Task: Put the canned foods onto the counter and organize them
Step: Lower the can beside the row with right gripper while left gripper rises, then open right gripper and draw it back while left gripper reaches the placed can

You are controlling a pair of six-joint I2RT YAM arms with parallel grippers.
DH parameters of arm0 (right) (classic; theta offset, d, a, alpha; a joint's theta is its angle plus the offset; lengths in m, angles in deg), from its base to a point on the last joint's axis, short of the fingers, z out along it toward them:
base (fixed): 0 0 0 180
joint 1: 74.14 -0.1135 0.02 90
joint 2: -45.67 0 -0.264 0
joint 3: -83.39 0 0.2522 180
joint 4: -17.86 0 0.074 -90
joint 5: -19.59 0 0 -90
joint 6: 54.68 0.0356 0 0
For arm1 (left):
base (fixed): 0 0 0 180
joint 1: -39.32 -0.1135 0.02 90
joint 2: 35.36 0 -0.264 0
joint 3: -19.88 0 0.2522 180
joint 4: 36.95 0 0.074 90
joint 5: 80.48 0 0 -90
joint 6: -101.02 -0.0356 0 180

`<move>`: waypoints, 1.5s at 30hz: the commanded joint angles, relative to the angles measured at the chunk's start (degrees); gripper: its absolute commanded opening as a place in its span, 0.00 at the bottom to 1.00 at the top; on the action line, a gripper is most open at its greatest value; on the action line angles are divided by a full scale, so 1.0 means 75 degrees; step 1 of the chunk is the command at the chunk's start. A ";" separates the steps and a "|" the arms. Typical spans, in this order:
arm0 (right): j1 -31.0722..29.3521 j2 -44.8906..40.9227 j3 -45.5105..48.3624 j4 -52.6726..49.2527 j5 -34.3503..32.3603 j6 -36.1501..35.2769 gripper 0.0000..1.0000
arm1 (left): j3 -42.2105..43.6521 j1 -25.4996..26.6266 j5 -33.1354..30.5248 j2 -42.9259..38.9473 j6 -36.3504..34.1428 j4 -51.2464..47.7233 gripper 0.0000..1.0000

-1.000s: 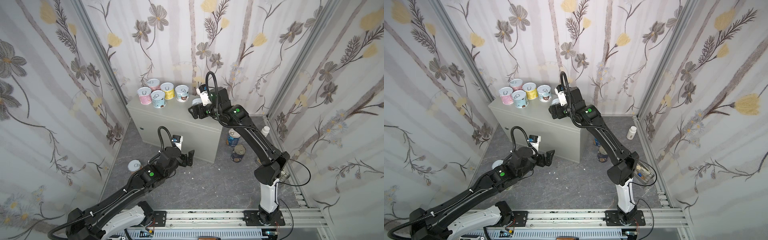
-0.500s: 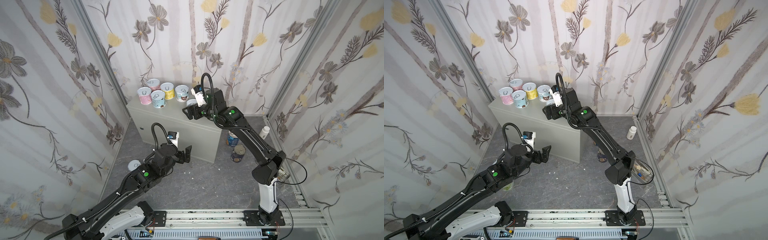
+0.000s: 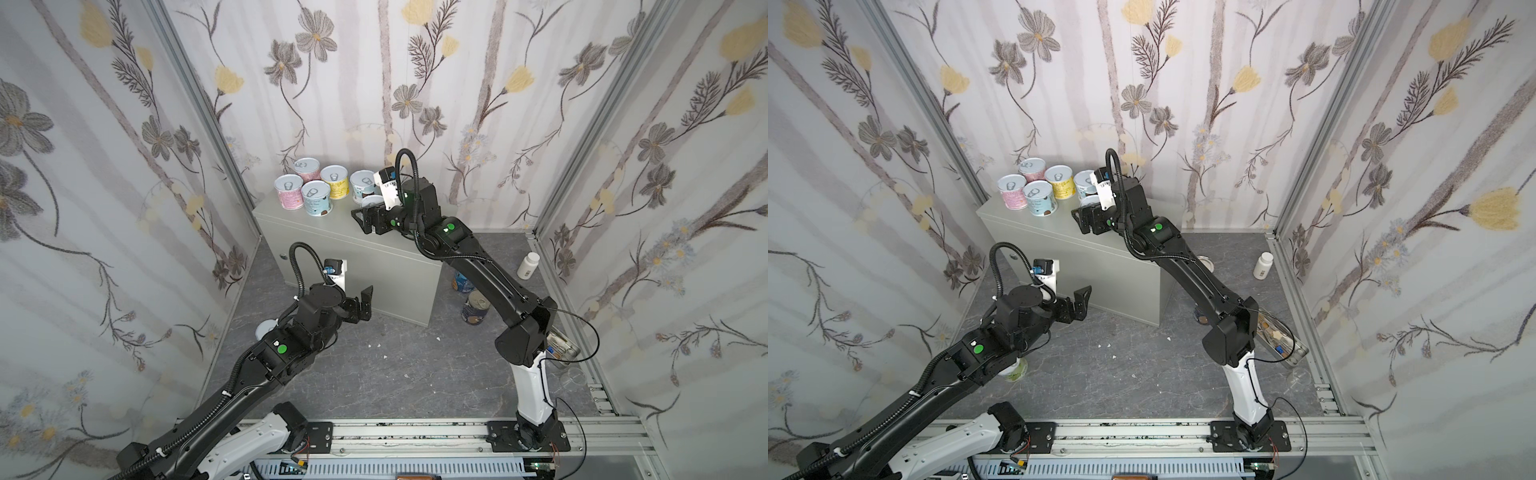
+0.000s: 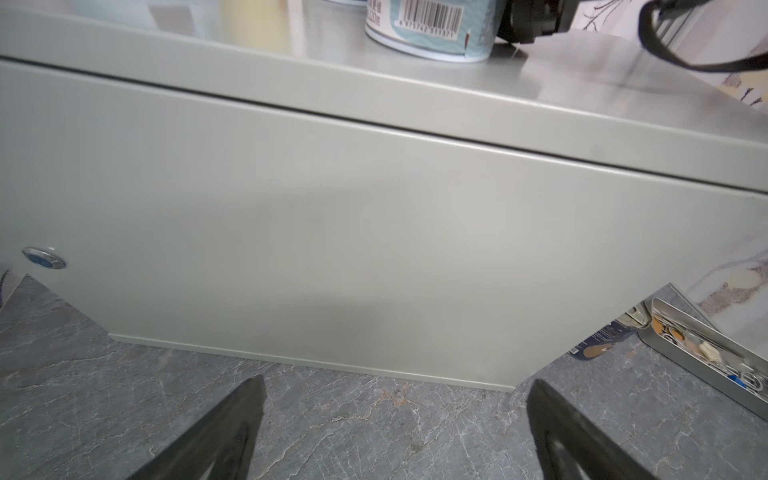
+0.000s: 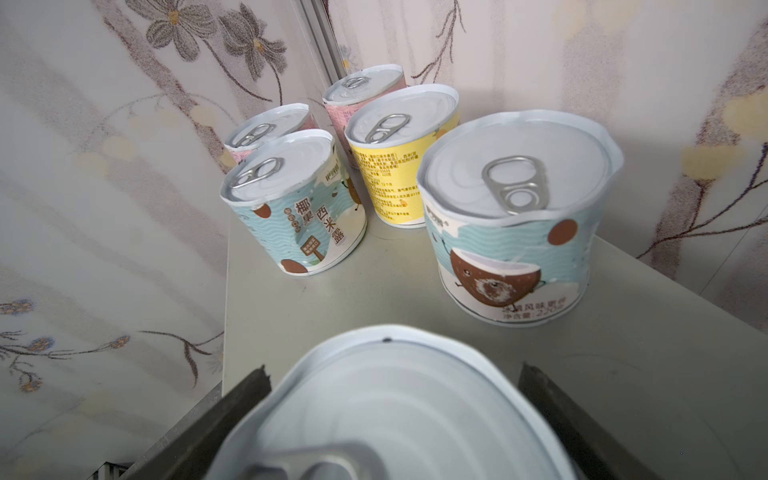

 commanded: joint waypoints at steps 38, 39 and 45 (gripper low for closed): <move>0.2131 -0.4773 0.5070 0.2530 0.1290 0.1250 1.00 | -0.5091 -0.0608 0.0241 0.4074 -0.1302 0.0437 1.00; 0.2235 -0.4955 0.5308 0.2622 0.1339 0.1269 1.00 | -0.5153 -0.0642 0.0266 0.4155 -0.1286 0.0437 1.00; 0.2608 -0.6178 0.6449 0.2786 0.1341 0.1127 1.00 | -0.5552 -0.0786 0.0469 0.4648 -0.1232 0.0437 1.00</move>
